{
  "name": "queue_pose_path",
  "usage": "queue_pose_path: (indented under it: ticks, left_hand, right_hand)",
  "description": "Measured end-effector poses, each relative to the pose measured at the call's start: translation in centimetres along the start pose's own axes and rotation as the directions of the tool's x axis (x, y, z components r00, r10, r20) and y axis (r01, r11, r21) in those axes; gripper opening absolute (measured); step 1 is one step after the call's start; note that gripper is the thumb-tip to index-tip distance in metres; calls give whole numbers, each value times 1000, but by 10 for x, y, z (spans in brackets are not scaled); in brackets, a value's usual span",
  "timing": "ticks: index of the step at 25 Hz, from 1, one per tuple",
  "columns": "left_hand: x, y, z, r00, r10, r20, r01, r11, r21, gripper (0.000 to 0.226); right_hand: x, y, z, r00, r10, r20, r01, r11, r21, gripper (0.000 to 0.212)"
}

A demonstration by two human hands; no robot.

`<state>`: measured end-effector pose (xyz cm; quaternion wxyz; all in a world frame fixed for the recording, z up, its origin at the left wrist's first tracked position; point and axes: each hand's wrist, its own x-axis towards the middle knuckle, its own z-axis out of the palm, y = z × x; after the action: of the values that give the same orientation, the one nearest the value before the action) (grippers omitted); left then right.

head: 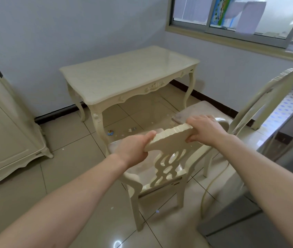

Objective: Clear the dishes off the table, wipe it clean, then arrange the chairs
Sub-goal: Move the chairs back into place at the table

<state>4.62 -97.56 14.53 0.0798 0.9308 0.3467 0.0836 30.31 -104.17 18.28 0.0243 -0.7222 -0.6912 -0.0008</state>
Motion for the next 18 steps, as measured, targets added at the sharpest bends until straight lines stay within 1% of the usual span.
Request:
queue_pose_path:
  ticks: [2, 4, 7, 9, 11, 15, 18]
  left_hand:
    - [-11, -10, 4, 1000, 11, 7, -11, 1000, 13, 61]
    - [-18, -25, 4, 1000, 1, -12, -1, 999, 48, 57]
    - [-18, -53, -1, 998, -56, -28, 58, 994, 90, 47]
    - [-13, -74, -2, 993, -99, -64, 105, 990, 96, 37]
    - [-9, -89, -1, 988, -131, -87, 139, 986, 91, 33]
    - [13, -87, 0, 988, -96, -117, 112, 984, 140, 37]
    - [39, -80, 7, 984, -122, -133, 145, 973, 182, 35]
  right_hand:
    - [-9, -2, 16, 1000, 4, -28, -4, 1000, 25, 44]
    - [-12, -18, 32, 994, -13, -106, 19, 998, 56, 44]
    - [2, -39, 42, 980, -24, -199, 33, 998, 45, 45]
    - [15, -51, 46, 971, -24, -238, 39, 998, 58, 45]
    - [27, -58, 51, 962, -35, -269, 53, 997, 58, 46]
    - [52, -39, 52, 956, -58, -287, 66, 998, 16, 48]
    - [76, -17, 52, 965, -43, -257, 38, 999, -23, 51]
